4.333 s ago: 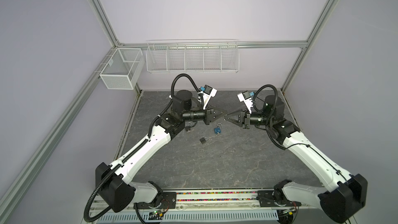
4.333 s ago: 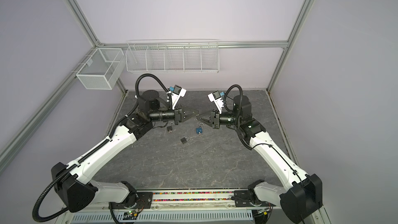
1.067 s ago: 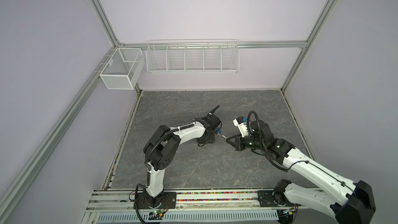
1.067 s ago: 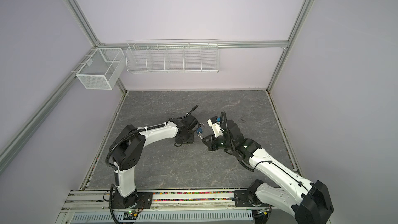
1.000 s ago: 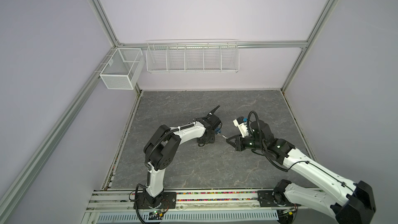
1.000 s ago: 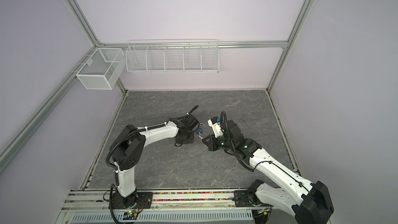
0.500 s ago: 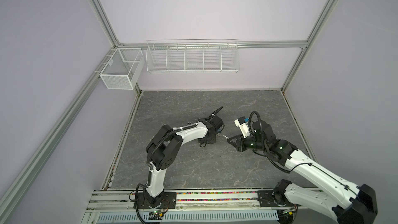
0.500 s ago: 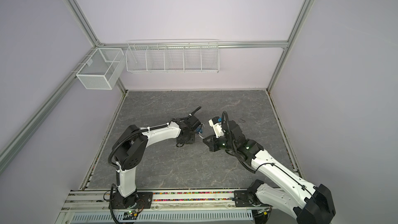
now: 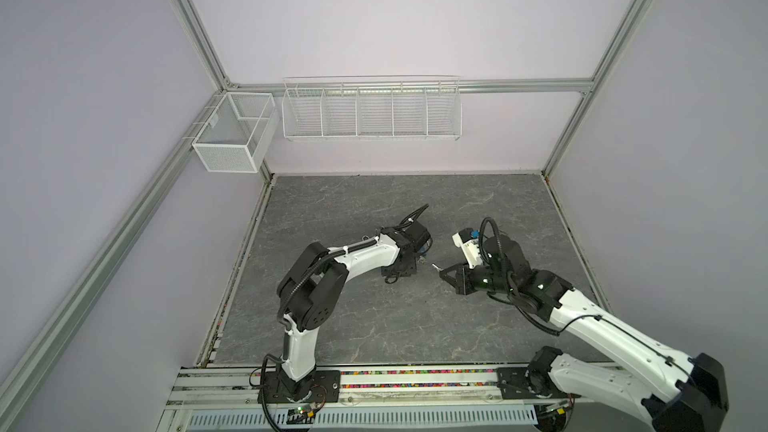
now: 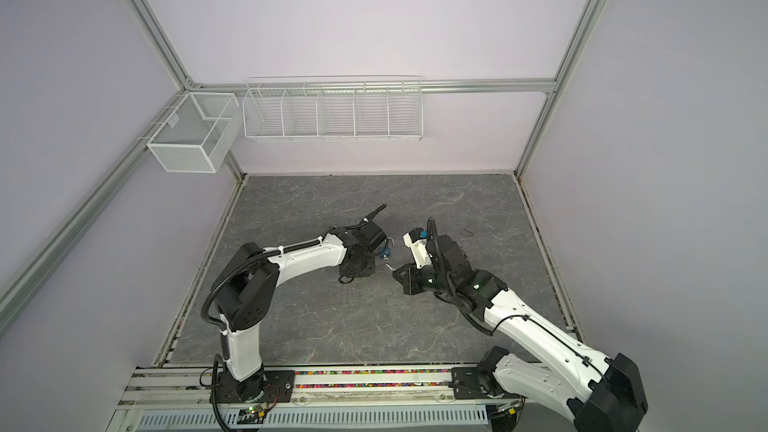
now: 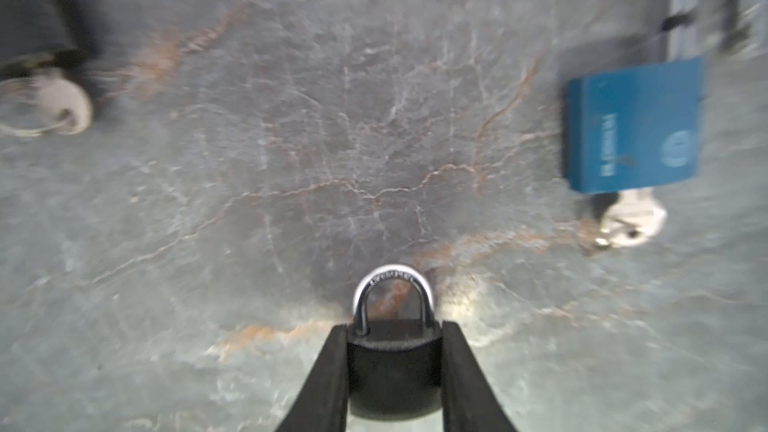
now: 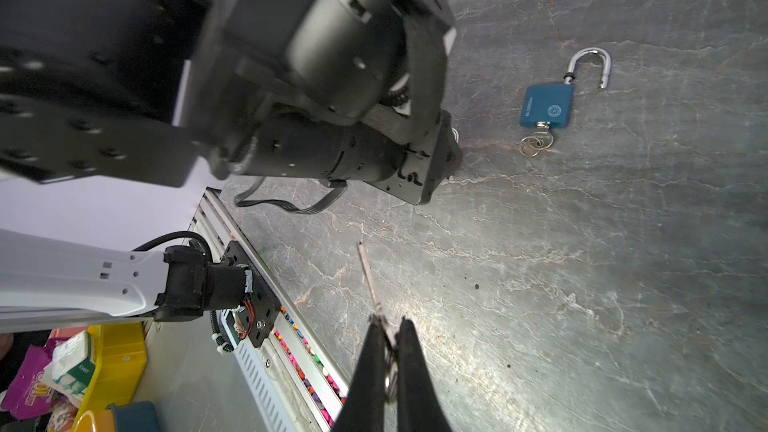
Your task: Unlock with the key
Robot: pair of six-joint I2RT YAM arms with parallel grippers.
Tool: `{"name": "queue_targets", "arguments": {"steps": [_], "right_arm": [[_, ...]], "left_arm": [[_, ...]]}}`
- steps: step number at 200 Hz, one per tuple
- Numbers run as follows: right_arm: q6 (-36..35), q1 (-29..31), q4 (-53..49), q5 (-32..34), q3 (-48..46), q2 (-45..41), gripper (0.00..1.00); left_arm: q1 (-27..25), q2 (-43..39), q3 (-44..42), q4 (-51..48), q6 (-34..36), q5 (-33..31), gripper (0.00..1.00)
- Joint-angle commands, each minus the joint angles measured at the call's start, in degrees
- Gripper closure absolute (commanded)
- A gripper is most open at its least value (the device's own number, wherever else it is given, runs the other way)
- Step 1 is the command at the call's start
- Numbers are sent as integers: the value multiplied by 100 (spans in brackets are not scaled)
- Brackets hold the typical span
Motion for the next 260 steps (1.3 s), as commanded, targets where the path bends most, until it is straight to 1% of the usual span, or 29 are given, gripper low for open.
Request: {"name": "queue_targets", "arguments": {"steps": [1, 14, 21, 37, 55, 58, 76, 85, 97, 108, 123, 152, 182, 189, 260], "right_arm": [[430, 221, 50, 431, 29, 107, 93], [506, 362, 660, 248, -148, 175, 93], [595, 439, 895, 294, -236, 228, 93], [851, 599, 843, 858, -187, 436, 93], [878, 788, 894, 1308, -45, 704, 93], [878, 817, 928, 1375, -30, 730, 93], [926, 1013, 1051, 1844, 70, 885, 93], [992, 1089, 1118, 2066, 107, 943, 93], [1070, 1140, 1226, 2213, 149, 1039, 93], [1172, 1170, 1290, 2321, 210, 1127, 93], [1262, 1222, 1421, 2375, 273, 1225, 93], [1377, 1346, 1541, 2459, 455, 1417, 93], [1426, 1424, 1655, 2397, 600, 1637, 93], [1447, 1420, 1638, 2400, 803, 1682, 93], [1540, 1435, 1595, 2365, 1070, 2019, 93]], "left_arm": [[-27, -682, 100, -71, -624, -219, 99], [-27, -1055, -127, 340, -837, -122, 100], [-27, -1228, -209, 471, -973, -99, 100], [-27, -1525, -276, 577, -1259, -88, 100], [-27, -1813, -345, 659, -1502, -79, 100], [-27, -1869, -367, 685, -1693, -79, 100], [-20, -2196, -544, 869, -2146, -79, 100], [-18, -2391, -701, 1070, -2341, -75, 100], [-20, -2642, -1002, 1540, -2406, -60, 100], [7, -2843, -1237, 1801, -2653, -86, 100], [41, -3037, -1402, 1923, -2841, -172, 100], [70, -3254, -1476, 1773, -2986, -329, 100], [111, -3395, -1638, 1943, -3166, -255, 100], [114, -3430, -1670, 1969, -3197, -264, 100], [140, -3677, -1970, 2258, -3322, -245, 100]]}}
